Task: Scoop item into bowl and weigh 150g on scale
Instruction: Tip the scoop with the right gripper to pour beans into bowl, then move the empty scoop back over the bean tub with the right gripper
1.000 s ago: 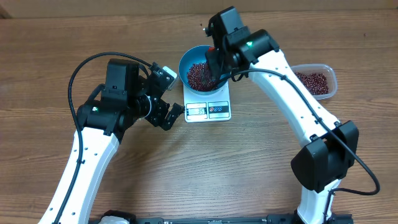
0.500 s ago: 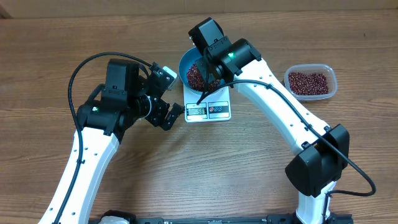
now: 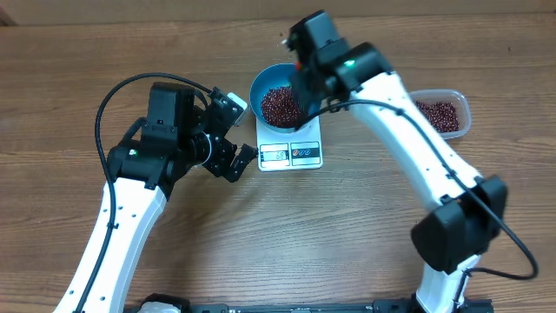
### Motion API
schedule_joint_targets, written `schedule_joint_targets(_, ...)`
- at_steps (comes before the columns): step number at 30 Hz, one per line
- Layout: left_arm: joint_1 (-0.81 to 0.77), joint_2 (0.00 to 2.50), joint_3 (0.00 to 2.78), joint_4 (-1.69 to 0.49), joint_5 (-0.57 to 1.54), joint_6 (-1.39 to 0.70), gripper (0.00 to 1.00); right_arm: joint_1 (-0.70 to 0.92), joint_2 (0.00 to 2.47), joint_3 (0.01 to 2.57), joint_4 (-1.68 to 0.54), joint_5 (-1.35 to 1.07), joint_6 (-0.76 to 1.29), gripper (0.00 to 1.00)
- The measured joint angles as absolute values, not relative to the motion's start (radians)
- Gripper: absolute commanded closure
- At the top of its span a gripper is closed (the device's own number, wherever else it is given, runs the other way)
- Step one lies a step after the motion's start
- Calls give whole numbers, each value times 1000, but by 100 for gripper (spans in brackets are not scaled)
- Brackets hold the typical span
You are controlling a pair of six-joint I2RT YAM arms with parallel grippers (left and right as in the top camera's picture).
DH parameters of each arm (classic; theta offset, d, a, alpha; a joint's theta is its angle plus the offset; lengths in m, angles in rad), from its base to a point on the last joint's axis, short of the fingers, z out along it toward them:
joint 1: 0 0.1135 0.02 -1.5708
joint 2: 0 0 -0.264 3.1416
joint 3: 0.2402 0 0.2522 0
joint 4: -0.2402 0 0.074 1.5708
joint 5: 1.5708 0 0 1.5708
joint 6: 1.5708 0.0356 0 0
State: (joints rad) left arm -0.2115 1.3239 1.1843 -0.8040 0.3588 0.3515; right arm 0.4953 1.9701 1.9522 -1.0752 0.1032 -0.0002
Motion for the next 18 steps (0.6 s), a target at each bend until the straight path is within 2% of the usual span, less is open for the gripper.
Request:
schedule_joint_targets(6,-212,1324,1184,-804,359,352,0,305,1815,1953,-1178,-29,-1,96)
schedule_joint_targets(11,-212,1324,1184,-804,359,352,1,71,1701,1969,-1285,-100,0,96)
schedule_joint_targets(18,-212,1324,1184,-804,359,352,0,-159,1688,1965,-1419,-131,-46,96)
